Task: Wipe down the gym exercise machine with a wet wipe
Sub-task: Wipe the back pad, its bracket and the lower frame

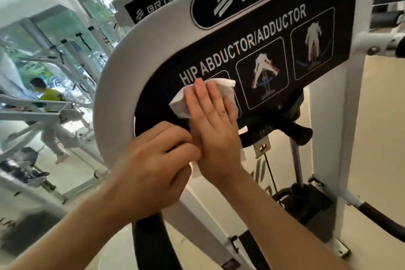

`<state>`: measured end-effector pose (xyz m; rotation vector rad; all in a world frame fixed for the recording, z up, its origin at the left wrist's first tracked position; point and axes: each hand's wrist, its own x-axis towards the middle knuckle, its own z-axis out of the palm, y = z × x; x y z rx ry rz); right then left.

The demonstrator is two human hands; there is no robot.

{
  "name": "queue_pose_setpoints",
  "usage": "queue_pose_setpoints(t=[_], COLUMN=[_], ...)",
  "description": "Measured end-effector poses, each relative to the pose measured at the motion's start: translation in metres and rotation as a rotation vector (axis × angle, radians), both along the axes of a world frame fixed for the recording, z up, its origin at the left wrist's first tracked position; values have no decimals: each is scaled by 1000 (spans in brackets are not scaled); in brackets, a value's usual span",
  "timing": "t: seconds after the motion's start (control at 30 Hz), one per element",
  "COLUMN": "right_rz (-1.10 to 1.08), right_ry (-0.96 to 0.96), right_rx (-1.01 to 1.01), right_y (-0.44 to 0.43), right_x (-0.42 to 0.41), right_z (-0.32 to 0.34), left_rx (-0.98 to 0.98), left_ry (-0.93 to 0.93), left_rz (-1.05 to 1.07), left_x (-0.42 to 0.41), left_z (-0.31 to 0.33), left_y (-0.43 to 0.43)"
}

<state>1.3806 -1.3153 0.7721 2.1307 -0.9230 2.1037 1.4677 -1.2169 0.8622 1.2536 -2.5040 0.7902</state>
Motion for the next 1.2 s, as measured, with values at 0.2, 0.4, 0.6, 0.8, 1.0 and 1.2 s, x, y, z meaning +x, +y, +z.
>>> queue_pose_setpoints(t=[0.2,0.4,0.6,0.8,1.0,1.2], right_rz=[658,996,536,170,-77,-316], right_ry=[-326,174,460,217,78,473], right_rx=[431,840,478,379,354,151], right_y=[63,117,180,249,278,254], right_x=[-20,-19,-30,-31,-25,-2], right_z=[21,16,5,-58,-55,-100], left_rx=[-34,40,122,238,374,466], left_ry=[656,1246,1252,1218,1229,1299], left_rz=[230,243,67,-36,-142,-280], left_x=[37,42,41,44,55,53], left_z=[-45,-84,-99,-121,-133,-139], left_y=[70,95,118,150,167,172])
